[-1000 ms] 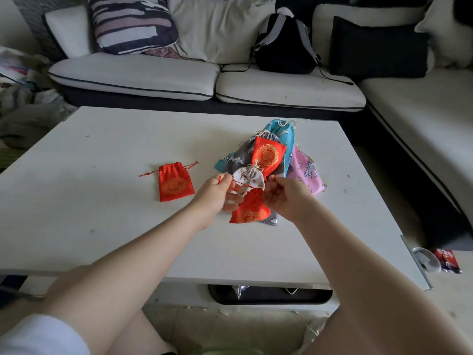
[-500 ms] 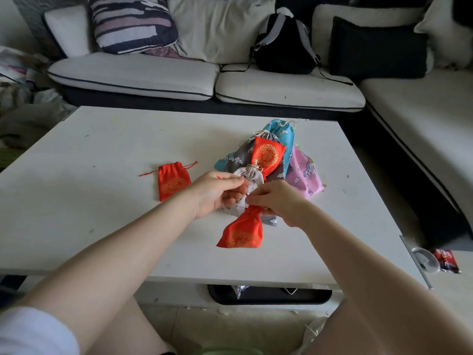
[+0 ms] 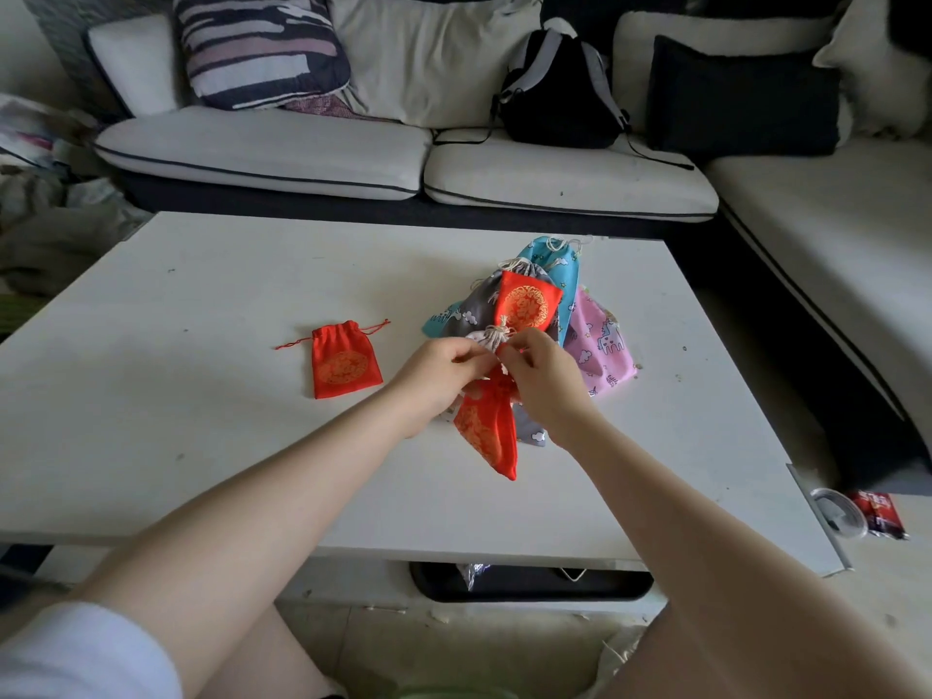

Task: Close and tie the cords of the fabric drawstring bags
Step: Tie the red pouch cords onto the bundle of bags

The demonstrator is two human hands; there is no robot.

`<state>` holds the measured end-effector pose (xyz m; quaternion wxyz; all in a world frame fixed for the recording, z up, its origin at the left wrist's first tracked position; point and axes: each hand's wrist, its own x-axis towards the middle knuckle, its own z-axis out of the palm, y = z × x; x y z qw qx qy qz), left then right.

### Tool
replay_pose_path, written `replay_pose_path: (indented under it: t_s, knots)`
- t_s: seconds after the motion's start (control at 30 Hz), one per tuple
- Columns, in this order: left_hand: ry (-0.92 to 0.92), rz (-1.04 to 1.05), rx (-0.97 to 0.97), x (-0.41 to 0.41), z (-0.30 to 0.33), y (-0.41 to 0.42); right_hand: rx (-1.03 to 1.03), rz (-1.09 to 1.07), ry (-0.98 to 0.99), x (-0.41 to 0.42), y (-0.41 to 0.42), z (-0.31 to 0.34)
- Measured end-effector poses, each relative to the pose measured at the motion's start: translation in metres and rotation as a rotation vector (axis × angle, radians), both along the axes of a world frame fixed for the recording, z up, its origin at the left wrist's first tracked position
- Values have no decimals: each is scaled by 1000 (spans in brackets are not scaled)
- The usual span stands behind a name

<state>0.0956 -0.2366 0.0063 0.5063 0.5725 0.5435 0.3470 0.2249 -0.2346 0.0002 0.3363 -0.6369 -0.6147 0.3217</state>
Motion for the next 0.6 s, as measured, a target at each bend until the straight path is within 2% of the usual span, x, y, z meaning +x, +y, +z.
replay_pose_path:
  t_s: [0.2,0.47,0.53,0.6]
  knots:
    - [-201,20,-152,6,5,0,21,-97,109,2,0,2]
    - [-244,-56,-299,7,6,2,17,-148,163,4,-1,6]
    - [-269,-66,-322,6,4,2,-20,-116,278,5,-1,12]
    - [-380,-38,-355,5,4,2,-99,-48,499,7,-1,17]
